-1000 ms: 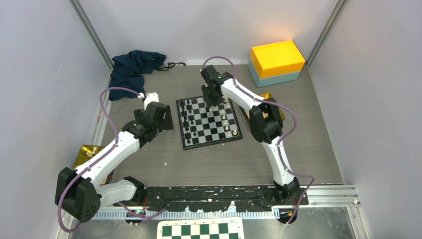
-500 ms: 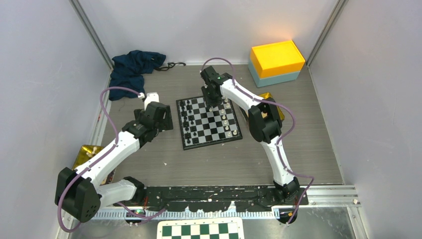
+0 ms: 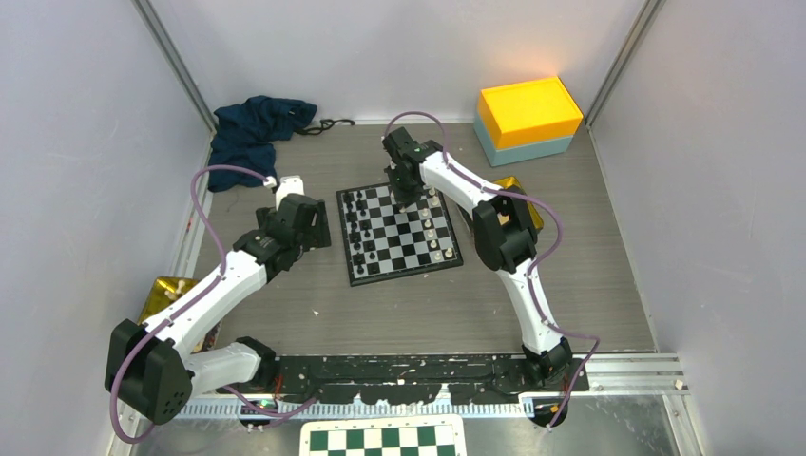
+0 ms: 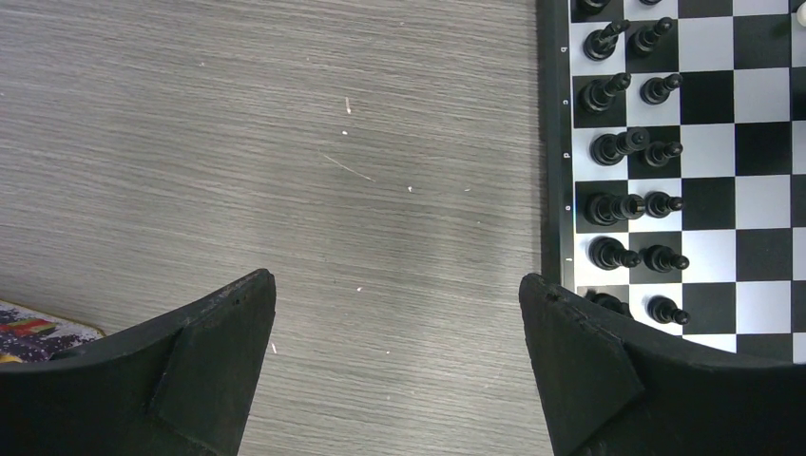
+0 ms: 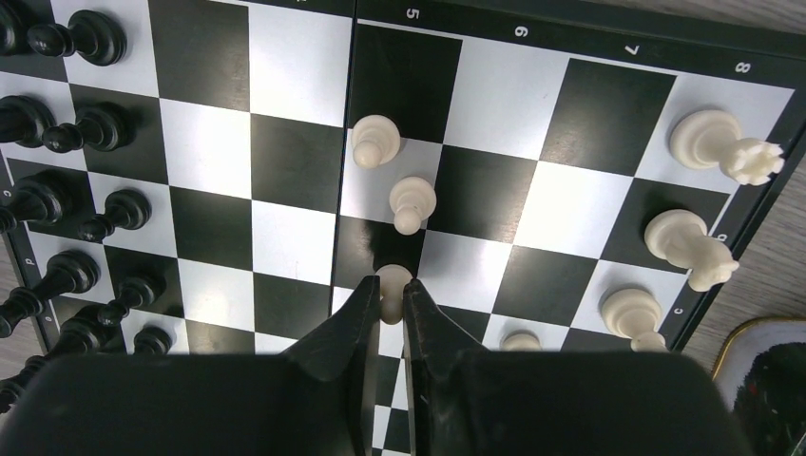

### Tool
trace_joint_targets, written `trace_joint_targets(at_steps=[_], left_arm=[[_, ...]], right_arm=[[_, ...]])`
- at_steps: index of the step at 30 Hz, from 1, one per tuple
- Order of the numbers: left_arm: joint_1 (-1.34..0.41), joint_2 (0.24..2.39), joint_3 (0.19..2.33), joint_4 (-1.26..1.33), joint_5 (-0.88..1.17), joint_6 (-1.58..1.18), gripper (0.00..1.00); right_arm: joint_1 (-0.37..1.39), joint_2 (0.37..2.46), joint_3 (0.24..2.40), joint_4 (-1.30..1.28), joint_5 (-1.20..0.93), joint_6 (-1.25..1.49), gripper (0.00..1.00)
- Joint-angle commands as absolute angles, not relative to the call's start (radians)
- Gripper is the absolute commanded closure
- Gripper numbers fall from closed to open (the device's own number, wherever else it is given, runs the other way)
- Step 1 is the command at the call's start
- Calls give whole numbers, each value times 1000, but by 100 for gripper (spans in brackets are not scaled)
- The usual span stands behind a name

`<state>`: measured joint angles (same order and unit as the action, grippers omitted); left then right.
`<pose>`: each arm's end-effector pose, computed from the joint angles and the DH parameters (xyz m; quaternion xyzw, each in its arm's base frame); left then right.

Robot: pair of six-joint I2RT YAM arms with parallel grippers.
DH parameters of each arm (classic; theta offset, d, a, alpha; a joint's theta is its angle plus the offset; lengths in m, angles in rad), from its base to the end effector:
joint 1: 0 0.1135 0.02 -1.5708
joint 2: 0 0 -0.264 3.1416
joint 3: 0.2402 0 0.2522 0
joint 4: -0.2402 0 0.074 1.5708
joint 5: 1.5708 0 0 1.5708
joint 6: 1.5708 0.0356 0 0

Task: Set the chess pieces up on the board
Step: Pick up the chess piece from the chessboard.

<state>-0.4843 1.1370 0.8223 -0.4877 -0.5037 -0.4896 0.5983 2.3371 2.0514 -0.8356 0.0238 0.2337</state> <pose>0.2148 -0.0936 0.2586 -0.0958 0.8976 0.0343 0.4289 0.4158 0.2824 0.1935 -0.1741 0.9591 0.0794 0.2085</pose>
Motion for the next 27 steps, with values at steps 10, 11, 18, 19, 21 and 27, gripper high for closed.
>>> trace_joint_targets(at_steps=[10,11,18,19,21,27], left_arm=[[-480,1121,831,-443,-522,-489,0],[-481,1121,833,-443,-522,-490,0],[-480,1120,833,-445,-516,-492,0],[-481,1120,834,-446,-516,-491,0],[-481,1120,834,-448,-516,-492,0],[-481,1120,836,-450,-511,-495,0]], right_arm=[[599,2275,2036,-811,79,203,93],[600,2270,2035,-813,87,200,93],[578,2241,2004,-809,110,209,93],[573,2236,1998,-805,110,211,93],[567,2224,1983,-799,112,217,93],[540,2213,1963,-792,106,234,93]])
